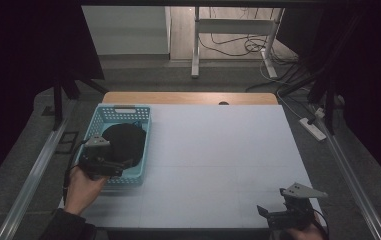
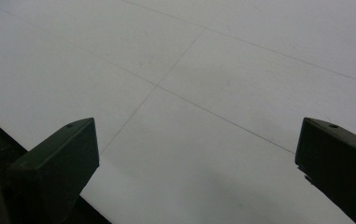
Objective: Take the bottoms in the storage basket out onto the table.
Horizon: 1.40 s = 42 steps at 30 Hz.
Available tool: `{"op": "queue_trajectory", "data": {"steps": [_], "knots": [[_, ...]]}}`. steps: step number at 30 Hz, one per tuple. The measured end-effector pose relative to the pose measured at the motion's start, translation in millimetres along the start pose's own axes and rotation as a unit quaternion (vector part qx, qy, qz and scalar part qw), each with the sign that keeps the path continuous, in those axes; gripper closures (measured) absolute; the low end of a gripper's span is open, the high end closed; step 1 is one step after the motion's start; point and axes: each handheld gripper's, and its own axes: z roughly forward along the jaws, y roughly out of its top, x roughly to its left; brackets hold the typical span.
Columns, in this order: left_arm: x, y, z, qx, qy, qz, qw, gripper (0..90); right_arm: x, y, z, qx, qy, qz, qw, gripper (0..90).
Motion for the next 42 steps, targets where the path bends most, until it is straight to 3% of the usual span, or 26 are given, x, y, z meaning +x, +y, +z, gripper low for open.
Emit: {"op": "queue_trajectory", "data": {"steps": [20,31,42], "knots": [[16.8,26.0,23.8,0.021,0.012,0.001,0.9997,0.0,0.6,0.1,0.4,0.002,0.000,-0.002,1.0000,0.1],[27.0,35.3,37.7,0.036,0.032,0.003,0.9988,0.0,1.0,0.2,0.9,0.004,0.000,-0.004,1.0000,0.1],[43.5,38.6,49.1,0.053,0.059,-0.012,0.9968,0.0,1.6,0.3,1.2,0.006,0.000,-0.007,1.0000,0.1]]}}
